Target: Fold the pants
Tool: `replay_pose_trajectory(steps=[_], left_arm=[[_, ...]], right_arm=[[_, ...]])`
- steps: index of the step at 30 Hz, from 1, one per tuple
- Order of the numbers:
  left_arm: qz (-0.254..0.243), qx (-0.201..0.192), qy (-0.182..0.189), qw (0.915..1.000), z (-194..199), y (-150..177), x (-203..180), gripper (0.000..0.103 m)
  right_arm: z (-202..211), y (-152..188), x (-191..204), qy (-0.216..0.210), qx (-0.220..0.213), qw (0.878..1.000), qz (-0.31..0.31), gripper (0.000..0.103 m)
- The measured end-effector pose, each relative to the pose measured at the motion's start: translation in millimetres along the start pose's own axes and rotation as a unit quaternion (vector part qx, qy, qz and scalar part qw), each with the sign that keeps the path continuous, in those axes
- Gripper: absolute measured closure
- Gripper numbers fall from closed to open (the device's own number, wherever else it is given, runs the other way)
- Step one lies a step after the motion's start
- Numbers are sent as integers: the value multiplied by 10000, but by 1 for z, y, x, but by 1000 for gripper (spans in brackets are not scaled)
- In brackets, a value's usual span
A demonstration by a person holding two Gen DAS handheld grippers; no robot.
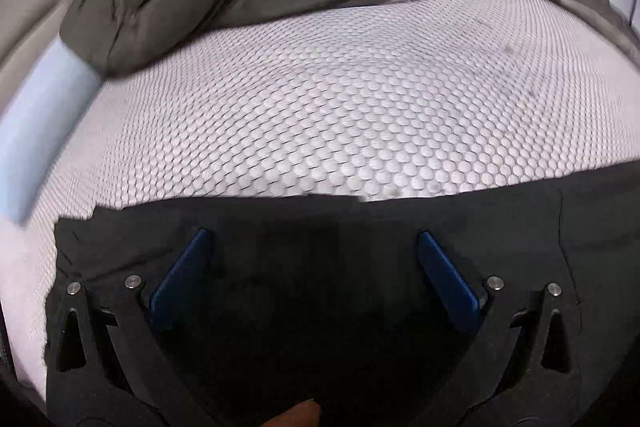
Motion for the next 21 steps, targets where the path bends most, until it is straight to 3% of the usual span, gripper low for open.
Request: replay_pose_trajectory(steps=[4,6,10,12,16,17,20,21], left_arm=[[-133,-245,448,9986,31,-8,0,14],[-313,-430,715,9960,49,-6,2,26],[-109,-48,304,9995,26,18,45,84],[45,-131,149,9998,20,22,64,88],[254,-299,-765,9963,21,21,119,93],[301,-328,-750,9962,25,24,127,99],[70,-402,-686,9968,44,31,123,99],[2,-412,-508,9979,54,34,115,98]], right_arm=[[6,-6,10,89,-167,9997,183,3],[16,-12,29,-272,-321,9987,275,3],[33,-9,70,-1038,-460,9916,614,3],[30,-2,85,-1069,-336,9892,945,3],[24,6,80,-990,-185,9900,985,3],[24,7,76,-947,-162,9909,945,3],[27,9,70,-909,-166,9917,889,3],[29,10,69,-892,-188,9917,911,3]])
Point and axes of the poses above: each gripper's, at about its wrist camera, not at the fingertips, and z roughly against the way its jaws point, x to its left, y to its underside, the point moved 8 cm from there along -z, roughly the way its jaws point, and after that the axes turned 10 degrees about -x, right-handed, at the moved point
